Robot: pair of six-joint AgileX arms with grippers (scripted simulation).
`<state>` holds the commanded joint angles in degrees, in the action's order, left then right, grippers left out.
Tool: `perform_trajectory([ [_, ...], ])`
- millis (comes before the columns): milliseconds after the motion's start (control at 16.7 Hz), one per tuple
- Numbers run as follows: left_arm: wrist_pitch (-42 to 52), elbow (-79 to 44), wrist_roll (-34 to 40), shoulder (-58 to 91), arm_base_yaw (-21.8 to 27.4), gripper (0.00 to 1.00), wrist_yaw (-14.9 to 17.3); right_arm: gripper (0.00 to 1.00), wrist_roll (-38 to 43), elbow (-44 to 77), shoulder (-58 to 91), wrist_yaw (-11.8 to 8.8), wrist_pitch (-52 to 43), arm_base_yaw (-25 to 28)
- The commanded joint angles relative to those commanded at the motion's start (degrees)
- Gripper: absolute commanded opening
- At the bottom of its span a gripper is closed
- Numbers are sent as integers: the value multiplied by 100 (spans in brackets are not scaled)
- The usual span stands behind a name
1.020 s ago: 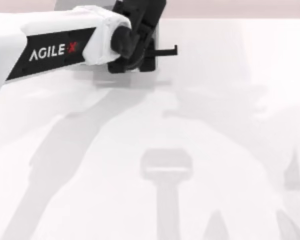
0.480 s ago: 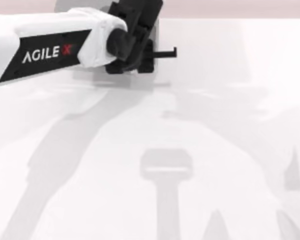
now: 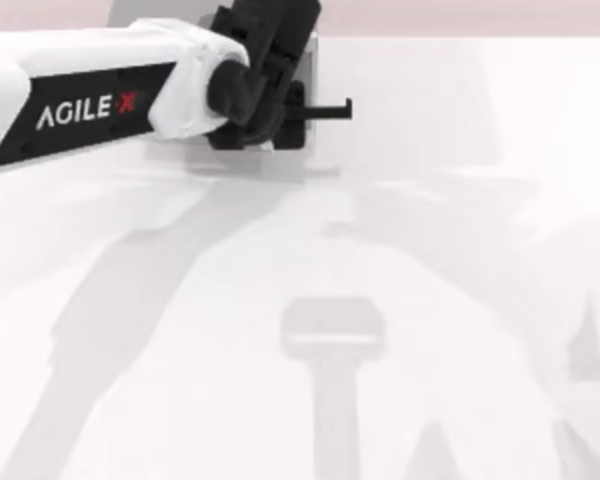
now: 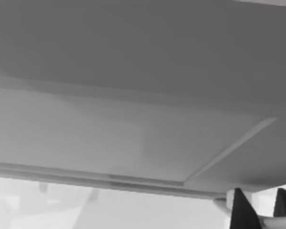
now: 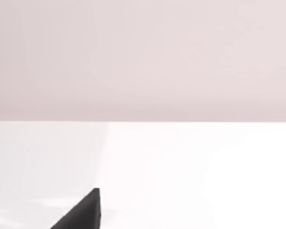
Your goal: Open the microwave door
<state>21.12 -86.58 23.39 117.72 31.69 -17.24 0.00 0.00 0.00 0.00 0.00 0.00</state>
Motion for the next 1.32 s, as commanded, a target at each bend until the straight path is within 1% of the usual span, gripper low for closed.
perform_trajectory([
  [1140, 0, 0, 0, 0, 0, 0, 0, 100, 0, 0, 0, 0, 0, 0],
  [1320, -15, 56, -30, -4, 31, 0, 65, 100, 0, 0, 0, 0, 0, 0],
])
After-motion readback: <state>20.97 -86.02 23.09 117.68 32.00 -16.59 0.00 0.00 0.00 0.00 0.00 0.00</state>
